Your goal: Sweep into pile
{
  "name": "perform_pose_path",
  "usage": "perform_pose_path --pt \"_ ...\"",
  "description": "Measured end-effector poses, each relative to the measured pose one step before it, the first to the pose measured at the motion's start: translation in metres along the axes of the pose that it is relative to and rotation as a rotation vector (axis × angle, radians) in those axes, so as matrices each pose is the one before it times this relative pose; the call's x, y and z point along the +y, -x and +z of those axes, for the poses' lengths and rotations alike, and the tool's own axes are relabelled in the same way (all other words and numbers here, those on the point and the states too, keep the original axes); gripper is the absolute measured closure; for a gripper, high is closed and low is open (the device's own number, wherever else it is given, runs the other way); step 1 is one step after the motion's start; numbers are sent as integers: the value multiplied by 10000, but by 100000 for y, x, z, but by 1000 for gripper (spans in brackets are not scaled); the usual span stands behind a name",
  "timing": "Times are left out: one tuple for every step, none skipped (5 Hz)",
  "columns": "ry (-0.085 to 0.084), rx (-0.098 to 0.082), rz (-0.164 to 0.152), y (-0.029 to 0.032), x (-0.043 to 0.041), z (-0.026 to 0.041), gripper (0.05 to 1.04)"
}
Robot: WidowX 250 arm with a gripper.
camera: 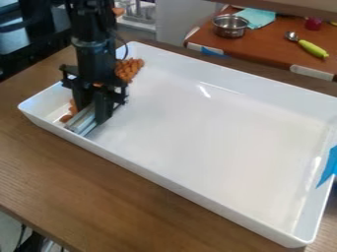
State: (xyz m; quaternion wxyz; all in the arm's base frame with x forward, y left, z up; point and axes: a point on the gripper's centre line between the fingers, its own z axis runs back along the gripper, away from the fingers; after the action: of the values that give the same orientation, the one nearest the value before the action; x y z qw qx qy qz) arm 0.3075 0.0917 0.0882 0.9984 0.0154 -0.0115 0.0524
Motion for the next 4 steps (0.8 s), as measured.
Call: perform_pose_path --pt "586 -264 152 134 -4204 2294 705" --pt "108 -114 -17 364 -4887 859 705" --pt "-90 -403 27 -430 -4694 1638 705" --pt "-298 -178 -166 -324 -5146 224 705"
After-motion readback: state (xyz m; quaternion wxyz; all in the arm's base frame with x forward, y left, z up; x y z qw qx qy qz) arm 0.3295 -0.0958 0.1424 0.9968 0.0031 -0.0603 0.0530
